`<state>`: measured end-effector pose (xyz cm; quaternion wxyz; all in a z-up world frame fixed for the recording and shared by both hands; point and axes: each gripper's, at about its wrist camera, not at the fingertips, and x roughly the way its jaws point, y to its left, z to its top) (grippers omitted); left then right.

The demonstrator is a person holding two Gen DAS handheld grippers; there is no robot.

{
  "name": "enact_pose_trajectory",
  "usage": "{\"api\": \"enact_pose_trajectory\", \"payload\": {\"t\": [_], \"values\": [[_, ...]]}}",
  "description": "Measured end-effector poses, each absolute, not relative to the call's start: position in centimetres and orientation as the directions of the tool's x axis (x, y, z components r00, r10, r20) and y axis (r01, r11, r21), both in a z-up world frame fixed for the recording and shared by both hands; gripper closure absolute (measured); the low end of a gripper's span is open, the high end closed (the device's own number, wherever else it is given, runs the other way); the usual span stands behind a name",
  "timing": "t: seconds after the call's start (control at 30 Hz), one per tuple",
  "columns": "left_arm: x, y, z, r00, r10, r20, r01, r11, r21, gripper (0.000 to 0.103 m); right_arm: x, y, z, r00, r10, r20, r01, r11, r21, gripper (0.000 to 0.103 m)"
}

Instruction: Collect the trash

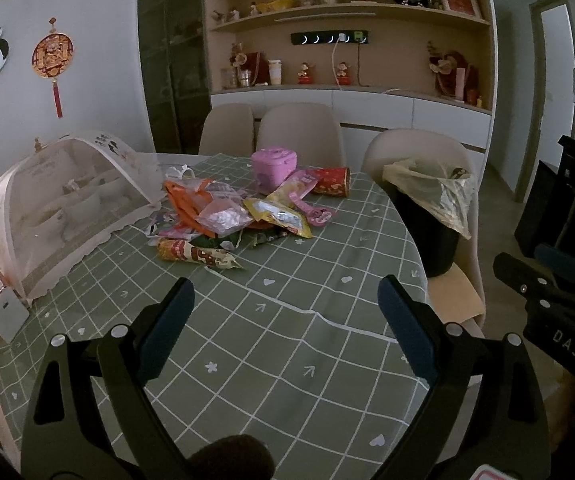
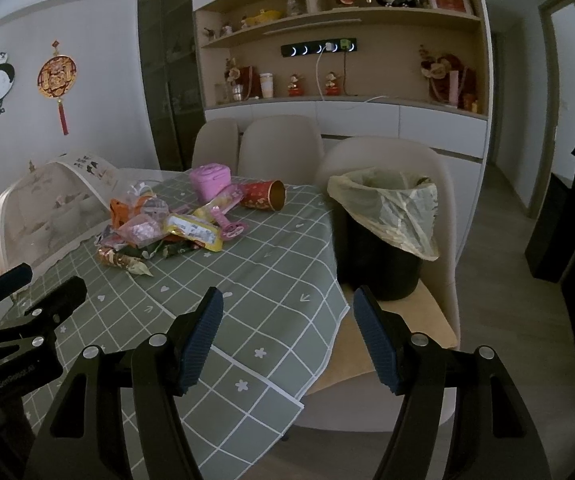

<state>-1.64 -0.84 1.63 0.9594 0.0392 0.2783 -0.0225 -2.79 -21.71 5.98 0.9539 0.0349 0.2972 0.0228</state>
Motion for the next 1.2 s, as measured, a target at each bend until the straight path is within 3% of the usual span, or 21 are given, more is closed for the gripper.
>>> {"api": "enact_pose_trajectory", "payload": {"t": [1.2], "values": [[-1.66, -0.69, 1.59, 0.845, -0.025, -0.534, 0.067, 0.996, 0.06, 0.014, -2.84, -21.77, 5.97, 0.827, 0.054, -0.56, -0.013, 0.997, 0.078, 0.039]]}}
